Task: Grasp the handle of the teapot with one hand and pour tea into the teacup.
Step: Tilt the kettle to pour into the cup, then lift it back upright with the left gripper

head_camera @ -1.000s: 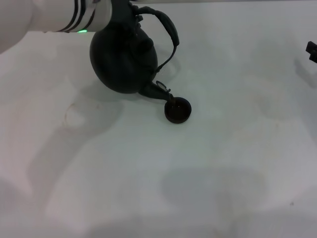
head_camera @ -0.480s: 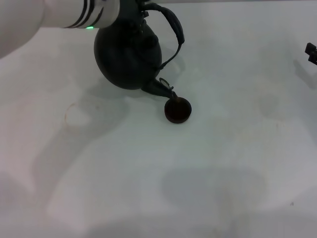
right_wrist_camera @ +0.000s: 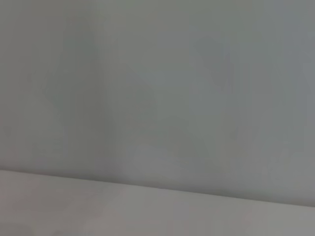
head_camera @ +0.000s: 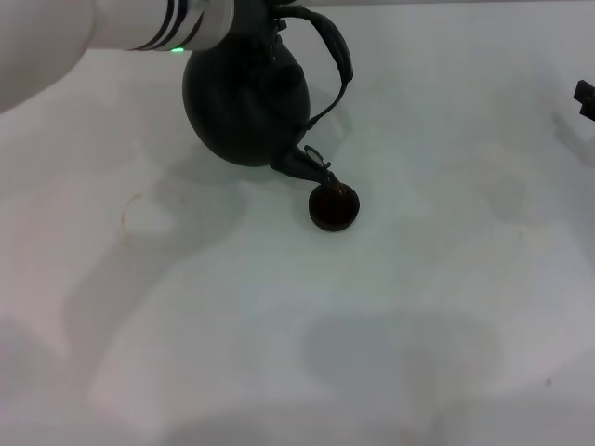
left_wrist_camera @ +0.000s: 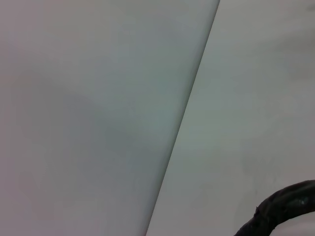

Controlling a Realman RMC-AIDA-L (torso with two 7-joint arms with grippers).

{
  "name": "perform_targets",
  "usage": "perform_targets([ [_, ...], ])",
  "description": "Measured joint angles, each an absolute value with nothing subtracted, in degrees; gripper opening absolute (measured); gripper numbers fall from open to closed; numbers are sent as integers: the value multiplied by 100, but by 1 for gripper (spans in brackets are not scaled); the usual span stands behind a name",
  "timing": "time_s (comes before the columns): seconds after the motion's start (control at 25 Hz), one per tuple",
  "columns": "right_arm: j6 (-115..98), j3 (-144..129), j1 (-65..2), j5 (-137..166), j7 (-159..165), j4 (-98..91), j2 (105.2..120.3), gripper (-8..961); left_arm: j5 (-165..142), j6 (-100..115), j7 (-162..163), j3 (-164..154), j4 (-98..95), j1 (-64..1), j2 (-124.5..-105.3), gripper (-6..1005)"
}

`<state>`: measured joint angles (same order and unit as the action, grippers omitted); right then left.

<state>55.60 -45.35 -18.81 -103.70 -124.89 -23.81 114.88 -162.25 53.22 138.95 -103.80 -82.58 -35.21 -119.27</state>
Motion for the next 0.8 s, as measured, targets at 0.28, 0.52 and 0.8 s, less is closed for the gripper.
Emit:
perform_targets([
  [0.28, 5541, -4535, -1881, -10370, -12489, -2381, 11487, 845, -16224, 5326, 13895, -10380, -8269, -3493, -11927, 118],
  [0.52, 5464, -4535, -1881, -10371, -12494, -2382, 11486, 845, -16225, 5372, 13896, -10379, -8271, -3481, -11927, 117],
  [0.8, 5448, -4535, -1889, -10371, -12548, -2381, 11487, 845, -16224, 5392, 13896, -10380, -8271, -3476, -11922, 117],
])
